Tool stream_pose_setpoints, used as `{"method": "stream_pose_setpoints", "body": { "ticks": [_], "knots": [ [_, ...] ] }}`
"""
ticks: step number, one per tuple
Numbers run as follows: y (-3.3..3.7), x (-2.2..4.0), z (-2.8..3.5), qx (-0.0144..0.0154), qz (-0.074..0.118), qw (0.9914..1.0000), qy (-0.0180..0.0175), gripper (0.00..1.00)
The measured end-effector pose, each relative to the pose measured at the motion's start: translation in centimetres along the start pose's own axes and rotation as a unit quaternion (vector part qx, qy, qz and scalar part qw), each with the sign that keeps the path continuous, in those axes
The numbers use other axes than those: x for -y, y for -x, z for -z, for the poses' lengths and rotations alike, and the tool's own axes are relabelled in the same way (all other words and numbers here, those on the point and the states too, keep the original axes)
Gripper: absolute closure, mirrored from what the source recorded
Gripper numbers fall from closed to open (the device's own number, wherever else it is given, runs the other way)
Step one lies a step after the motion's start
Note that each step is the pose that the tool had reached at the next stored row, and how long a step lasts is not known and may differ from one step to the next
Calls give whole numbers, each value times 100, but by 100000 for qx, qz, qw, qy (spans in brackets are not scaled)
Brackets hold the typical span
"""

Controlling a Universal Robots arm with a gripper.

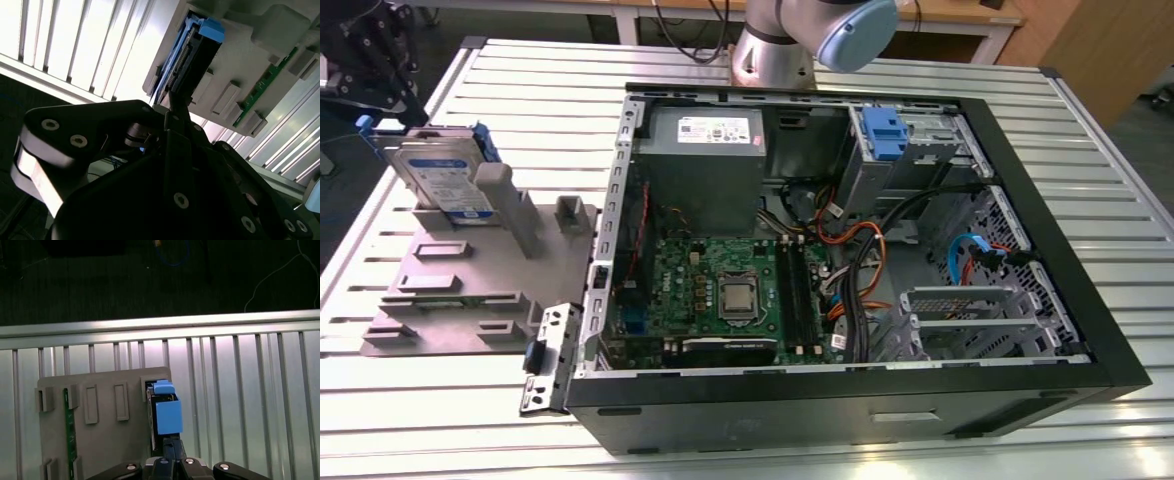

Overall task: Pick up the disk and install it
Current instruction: 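Pick up the disk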

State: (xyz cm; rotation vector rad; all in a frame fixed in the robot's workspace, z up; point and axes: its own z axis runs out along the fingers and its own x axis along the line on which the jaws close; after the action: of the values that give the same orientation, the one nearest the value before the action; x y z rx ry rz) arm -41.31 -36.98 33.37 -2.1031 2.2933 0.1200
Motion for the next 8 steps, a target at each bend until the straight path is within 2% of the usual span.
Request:
{"method": "stream_pose_setpoints", "body": {
  "ticks": [8],
  "knots": [
    [3, 33, 1, 2, 2, 100000, 4, 89]
  ]
}}
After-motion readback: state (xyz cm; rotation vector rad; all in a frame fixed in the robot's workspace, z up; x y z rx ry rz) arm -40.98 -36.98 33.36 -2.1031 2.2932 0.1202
